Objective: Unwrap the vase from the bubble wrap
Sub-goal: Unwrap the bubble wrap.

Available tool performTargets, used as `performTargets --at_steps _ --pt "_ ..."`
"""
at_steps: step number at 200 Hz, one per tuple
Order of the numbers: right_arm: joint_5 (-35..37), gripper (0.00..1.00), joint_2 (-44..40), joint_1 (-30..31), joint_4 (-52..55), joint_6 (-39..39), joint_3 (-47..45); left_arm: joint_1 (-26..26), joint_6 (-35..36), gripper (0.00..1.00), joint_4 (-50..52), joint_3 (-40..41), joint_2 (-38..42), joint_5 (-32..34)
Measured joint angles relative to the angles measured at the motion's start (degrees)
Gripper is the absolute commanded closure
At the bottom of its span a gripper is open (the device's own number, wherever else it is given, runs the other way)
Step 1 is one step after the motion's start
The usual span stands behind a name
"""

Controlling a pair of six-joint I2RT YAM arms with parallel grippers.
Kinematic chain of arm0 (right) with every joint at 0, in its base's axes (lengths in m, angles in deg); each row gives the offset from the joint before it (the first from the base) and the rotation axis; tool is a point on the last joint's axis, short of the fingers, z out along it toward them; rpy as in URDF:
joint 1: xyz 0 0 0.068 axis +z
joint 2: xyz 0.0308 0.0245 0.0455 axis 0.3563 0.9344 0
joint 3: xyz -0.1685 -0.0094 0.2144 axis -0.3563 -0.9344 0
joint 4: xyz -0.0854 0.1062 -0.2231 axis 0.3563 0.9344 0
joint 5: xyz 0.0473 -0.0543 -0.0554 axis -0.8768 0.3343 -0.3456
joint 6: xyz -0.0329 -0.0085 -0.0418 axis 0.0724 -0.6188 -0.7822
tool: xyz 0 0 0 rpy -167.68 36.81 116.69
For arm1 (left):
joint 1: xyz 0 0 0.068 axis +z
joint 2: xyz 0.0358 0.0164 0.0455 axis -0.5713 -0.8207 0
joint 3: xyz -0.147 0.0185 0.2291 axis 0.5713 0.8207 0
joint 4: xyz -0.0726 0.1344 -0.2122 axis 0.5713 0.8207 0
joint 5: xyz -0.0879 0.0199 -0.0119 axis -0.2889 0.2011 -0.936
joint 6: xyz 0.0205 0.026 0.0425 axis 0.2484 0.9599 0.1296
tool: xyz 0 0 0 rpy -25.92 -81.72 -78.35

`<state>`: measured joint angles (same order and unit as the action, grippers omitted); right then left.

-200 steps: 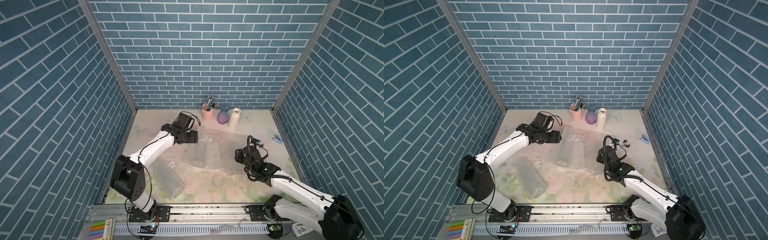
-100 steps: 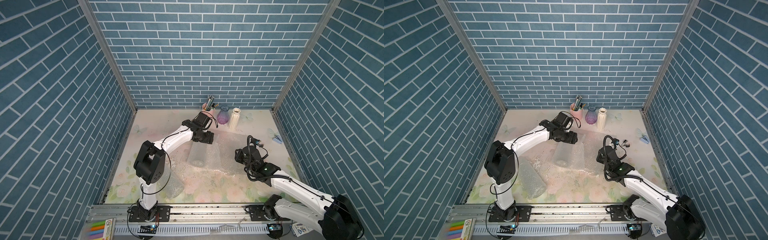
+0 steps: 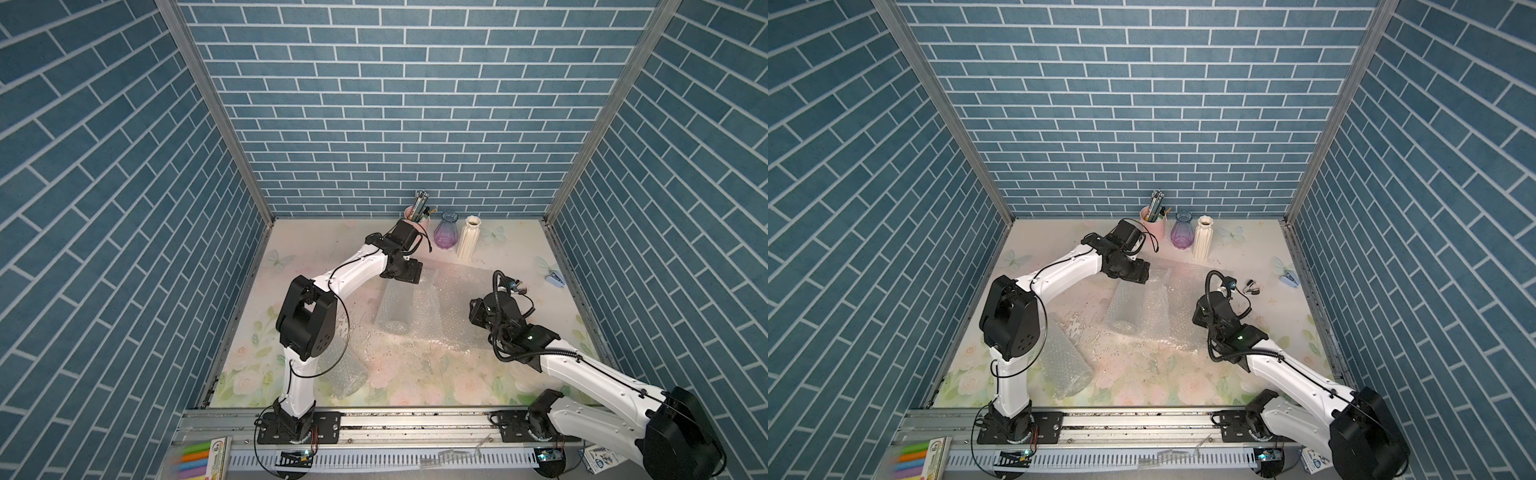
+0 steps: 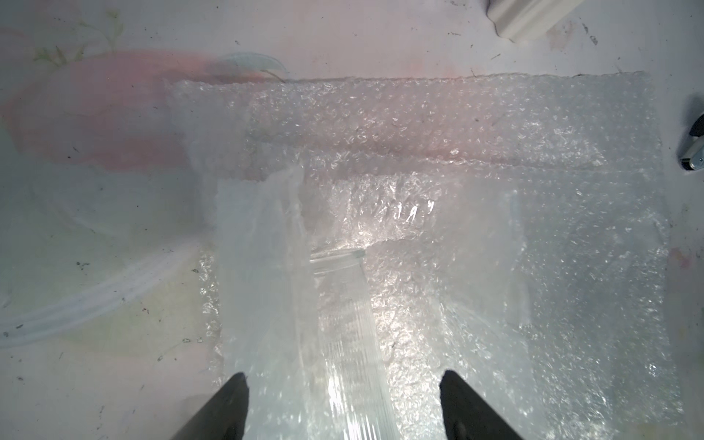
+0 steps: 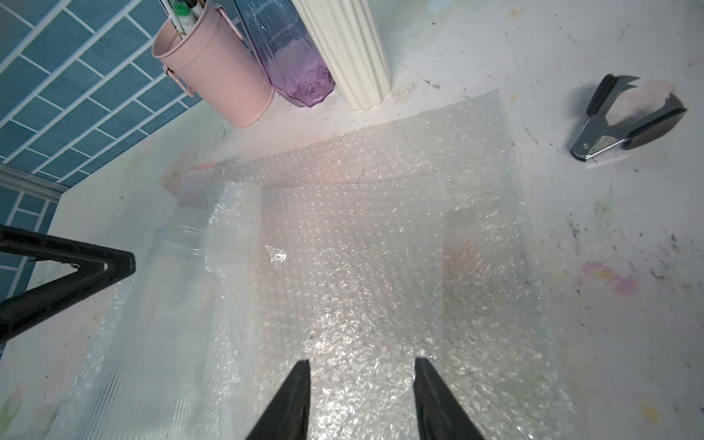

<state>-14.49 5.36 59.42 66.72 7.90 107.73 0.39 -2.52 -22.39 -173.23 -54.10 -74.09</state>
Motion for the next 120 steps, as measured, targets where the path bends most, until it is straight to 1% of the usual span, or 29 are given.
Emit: performTargets --at_steps 28,70,89,120 --pt "0.00 0.55 0.66 -0.07 -0.26 -0.37 0.00 -0.11 -0.07 0.20 -1.33 1.29 1.09 -2.21" --pt "0.20 0.54 0.09 -0.11 -0.59 -0.35 0.00 -2.75 -0.81 0.20 -4.13 0.81 2.40 -5.77" --pt "0.24 0.54 -0.87 -0.24 -0.66 -0.35 0.00 -3.85 -1.20 0.20 -4.44 -1.03 1.11 -6.69" --pt "0.33 0.54 -2.14 -0.35 -0.57 -0.35 0.00 -4.59 -1.57 0.20 -4.81 -5.29 -3.23 -7.26"
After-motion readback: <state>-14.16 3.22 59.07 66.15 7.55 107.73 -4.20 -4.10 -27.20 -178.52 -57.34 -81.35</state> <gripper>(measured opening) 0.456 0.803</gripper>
